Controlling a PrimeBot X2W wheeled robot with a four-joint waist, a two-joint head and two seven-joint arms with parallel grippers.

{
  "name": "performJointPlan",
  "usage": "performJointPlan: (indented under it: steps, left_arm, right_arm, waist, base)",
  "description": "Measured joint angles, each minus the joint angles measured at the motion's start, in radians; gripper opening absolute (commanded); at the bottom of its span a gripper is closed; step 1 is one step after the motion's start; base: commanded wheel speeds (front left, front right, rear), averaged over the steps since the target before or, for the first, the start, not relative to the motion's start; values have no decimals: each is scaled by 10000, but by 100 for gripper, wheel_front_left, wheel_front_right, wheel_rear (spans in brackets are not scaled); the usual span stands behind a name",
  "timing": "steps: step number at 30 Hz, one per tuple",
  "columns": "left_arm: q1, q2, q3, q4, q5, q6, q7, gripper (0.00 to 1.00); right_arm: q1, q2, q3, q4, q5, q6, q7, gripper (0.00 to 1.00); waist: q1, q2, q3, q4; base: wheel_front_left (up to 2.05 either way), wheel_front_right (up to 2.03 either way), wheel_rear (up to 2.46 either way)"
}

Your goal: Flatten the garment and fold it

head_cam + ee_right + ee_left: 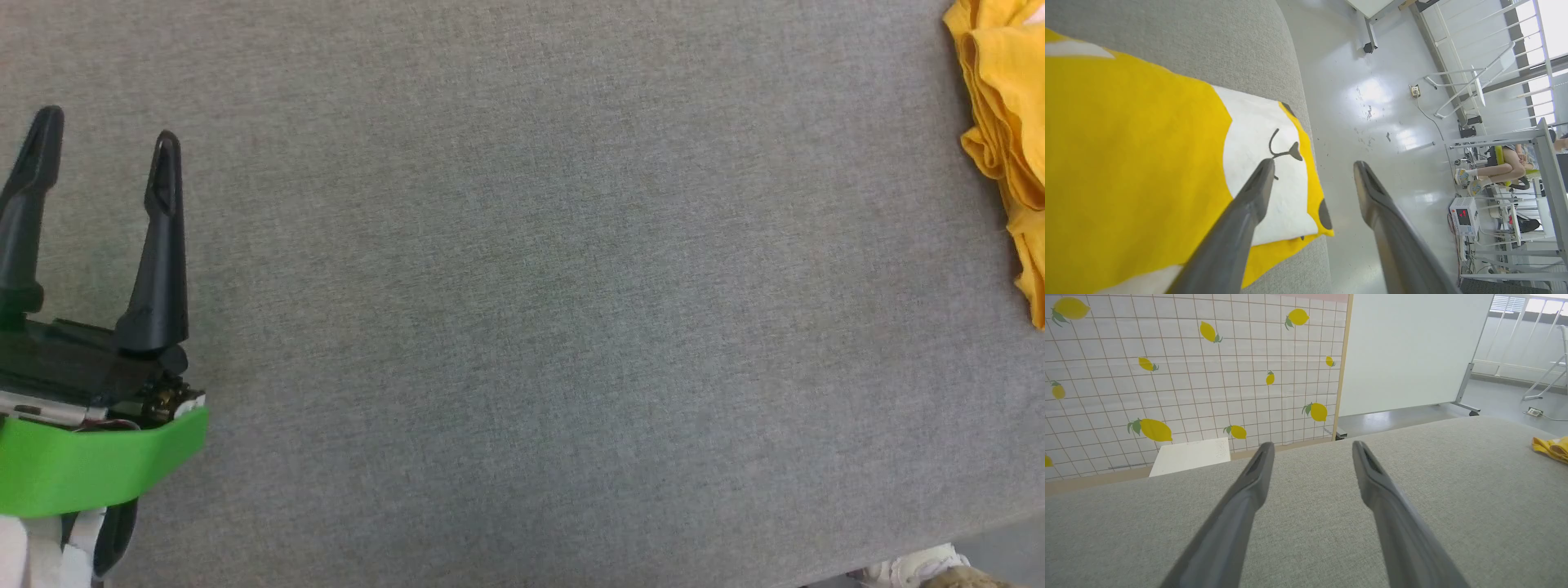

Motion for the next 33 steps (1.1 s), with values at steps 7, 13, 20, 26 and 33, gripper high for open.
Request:
performJointPlan:
  steps: [7,13,20,26,33]
  left_arm:
    - [26,-326,-284,512,-119,-4,-272,100]
    - [244,-696,-541,1174,-171,2,-523,100]
    - [830,-1223,-736,1870,-320,173,-700,100]
    - [1457,-1611,-1024,2518,-529,439,-698,100]
    - [2104,-1852,-1039,2861,-577,704,-711,100]
  right_arm:
    - [-198,-282,58,759,-42,0,-353,100]
    - [-196,-109,150,995,230,0,-917,100]
    - [325,989,217,357,755,0,-1854,100]
    - [1797,2314,614,-1198,1141,0,-2569,100]
    - [3769,4092,1298,-3168,1074,0,-2763,100]
  waist:
    - [0,0,-477,173]
    - [-1,0,-1205,346]
    - [-1,0,-2268,579]
    - [-1,0,-3312,887]
    - [-2,0,-4416,1351]
  base:
    - [0,0,0]
    - [0,0,0]
    - [0,0,0]
    - [0,0,0]
    - [0,0,0]
